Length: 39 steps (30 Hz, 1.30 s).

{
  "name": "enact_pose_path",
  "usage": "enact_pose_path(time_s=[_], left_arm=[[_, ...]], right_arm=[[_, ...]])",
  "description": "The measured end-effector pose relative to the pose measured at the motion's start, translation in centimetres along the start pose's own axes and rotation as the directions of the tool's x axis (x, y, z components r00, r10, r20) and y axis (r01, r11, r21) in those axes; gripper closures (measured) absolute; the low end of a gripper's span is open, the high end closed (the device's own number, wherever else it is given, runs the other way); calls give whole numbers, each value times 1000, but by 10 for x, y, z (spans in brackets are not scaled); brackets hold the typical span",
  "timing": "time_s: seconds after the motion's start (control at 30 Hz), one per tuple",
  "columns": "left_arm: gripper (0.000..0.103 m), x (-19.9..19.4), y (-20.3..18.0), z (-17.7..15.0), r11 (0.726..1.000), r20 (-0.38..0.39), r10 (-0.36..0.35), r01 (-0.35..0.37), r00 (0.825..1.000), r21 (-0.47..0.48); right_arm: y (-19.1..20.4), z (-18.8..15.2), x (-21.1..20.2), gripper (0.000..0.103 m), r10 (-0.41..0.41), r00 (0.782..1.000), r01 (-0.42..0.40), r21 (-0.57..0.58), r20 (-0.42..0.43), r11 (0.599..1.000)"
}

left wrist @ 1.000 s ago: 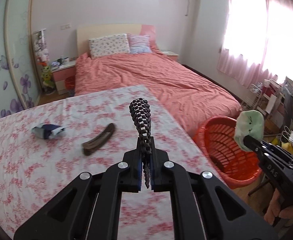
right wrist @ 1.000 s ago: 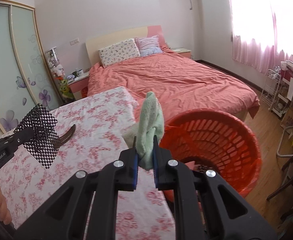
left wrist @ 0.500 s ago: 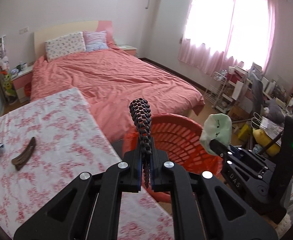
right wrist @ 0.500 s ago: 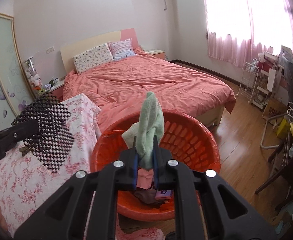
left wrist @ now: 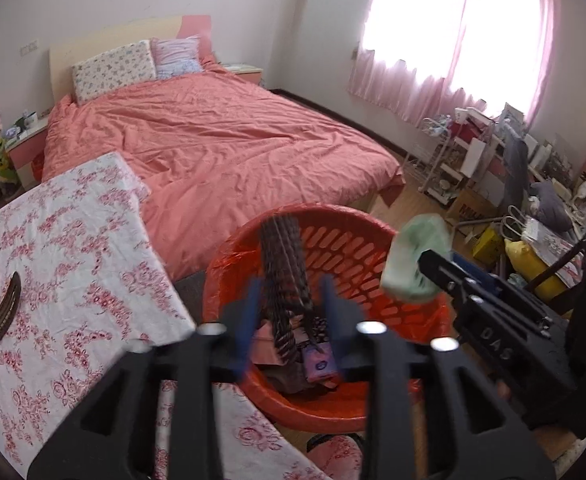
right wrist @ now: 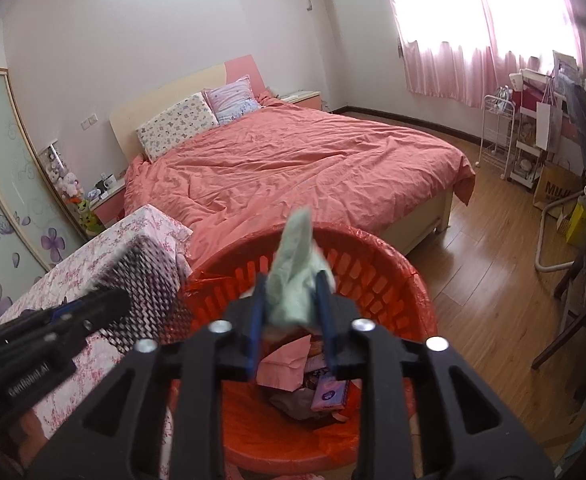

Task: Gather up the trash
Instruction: 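Carry mat and cloth over the orange basket and open both grippers, then grasp the brown slotted hair clip with the right gripper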

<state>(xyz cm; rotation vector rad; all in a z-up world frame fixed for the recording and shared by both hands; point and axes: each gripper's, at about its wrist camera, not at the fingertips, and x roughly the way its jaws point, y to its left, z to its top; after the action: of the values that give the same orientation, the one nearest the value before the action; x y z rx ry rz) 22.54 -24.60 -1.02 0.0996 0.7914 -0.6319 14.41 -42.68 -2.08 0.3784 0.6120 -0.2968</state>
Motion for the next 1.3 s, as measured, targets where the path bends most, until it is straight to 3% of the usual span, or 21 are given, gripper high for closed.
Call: enact_pose_path(time_s=[0.07,0.27,0.47,0.57,0.73,1.03,1.1,1.3], left_arm=[[49,0,6,-3,1000,-2,16,-16,1000,-13],[35,-5,31,-13,994,-25,94,-95,995,-45],[18,-24,80,-33,968,-35,234,-237,971,-79],[11,-39,120,-45,936,-52,328,-332,943,-118],[8,-67,184,-67,871,-84,440,-448,894,-204],[8,-127,290,-109,745,-117,567,-568,815,-349],[8,-136,305,-115,729,-119,579,-578,806,-366],[8,-152,340,-130,705,-119,587,-578,801,-411]], right_arm=[[2,-3,4,57,-10,1000,10,-13,-6,1000],[15,-13,10,45,-34,999,33,-33,-25,999],[43,-22,13,37,-25,999,22,-89,-43,996],[69,-29,16,33,-15,998,8,-137,-54,991],[127,-45,25,30,22,996,-41,-217,-88,975],[252,-81,48,29,153,969,-205,-283,-194,937],[284,-90,55,30,172,960,-234,-295,-221,926],[345,-102,76,30,227,933,-294,-227,-280,928]])
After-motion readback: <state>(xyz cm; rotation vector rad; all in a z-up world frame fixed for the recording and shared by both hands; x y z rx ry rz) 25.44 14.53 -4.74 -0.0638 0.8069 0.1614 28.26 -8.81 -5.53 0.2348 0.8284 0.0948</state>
